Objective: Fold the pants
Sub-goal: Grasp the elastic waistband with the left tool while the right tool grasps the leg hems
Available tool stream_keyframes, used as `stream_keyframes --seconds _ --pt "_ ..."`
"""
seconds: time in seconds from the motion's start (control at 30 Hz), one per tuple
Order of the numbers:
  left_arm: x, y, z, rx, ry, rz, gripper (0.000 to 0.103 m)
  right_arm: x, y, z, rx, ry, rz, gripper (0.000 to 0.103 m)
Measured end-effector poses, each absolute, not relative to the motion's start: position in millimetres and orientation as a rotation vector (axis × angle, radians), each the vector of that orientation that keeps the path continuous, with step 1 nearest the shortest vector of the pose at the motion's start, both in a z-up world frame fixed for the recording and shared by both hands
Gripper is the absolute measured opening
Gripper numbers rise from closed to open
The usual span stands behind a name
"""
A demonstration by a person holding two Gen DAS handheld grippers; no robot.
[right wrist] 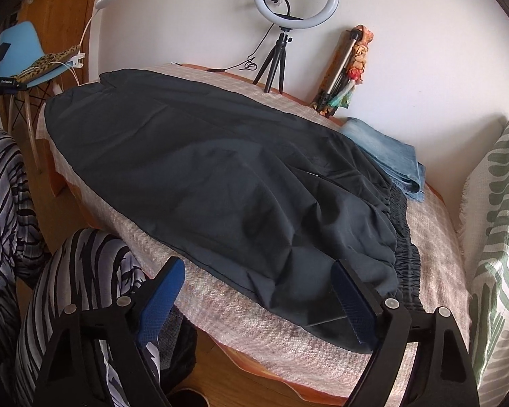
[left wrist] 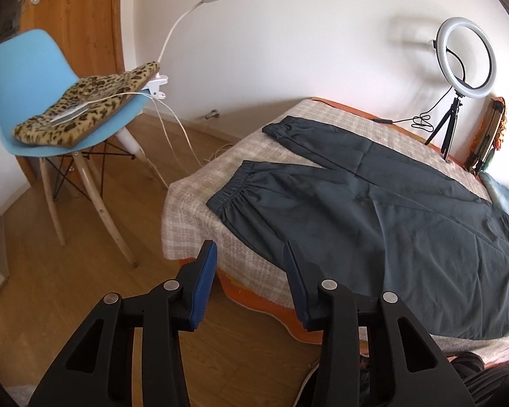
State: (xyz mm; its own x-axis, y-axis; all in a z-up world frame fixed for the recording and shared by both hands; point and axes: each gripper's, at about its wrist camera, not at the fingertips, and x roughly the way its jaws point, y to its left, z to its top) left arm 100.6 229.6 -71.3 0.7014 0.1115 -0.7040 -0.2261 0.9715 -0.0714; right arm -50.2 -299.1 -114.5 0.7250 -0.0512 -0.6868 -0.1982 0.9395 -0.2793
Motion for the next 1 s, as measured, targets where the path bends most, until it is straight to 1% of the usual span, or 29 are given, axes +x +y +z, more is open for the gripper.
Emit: stream_keyframes --seconds 0.2,0.33,0.6,0.77,0.87,0.9,0.93,1.0 --pt "151 257 -108 -0.241 0.848 0.188 0.038 -21 -262 -130 -0.407 0.787 0.179 0.085" --pt "171 267 -126 -0.294 0.878 0.189 0.038 -7 -244 -140 -0.471 0.803 0.223 0.085" --pt "188 262 -148 -0.315 0.928 0.173 0.038 4 -224 -162 -0.578 0.844 0.293 0.085" --pt "194 260 -149 -0.306 0.932 0.183 0.038 7 -221 -163 -0.613 0.850 0.305 0.084" --pt "196 263 -149 -0.322 0.926 0.181 0.038 6 -221 -158 -0.580 0.862 0.334 0.072" --pt "196 263 -149 -0.323 0.923 0.181 0.034 6 -220 -155 -0.573 0.859 0.338 0.062" --pt "197 264 -149 -0.323 0.921 0.183 0.031 7 -220 -153 -0.576 0.853 0.328 0.049" --pt "198 266 -149 -0.323 0.920 0.182 0.020 8 -219 -150 -0.575 0.854 0.316 0.039"
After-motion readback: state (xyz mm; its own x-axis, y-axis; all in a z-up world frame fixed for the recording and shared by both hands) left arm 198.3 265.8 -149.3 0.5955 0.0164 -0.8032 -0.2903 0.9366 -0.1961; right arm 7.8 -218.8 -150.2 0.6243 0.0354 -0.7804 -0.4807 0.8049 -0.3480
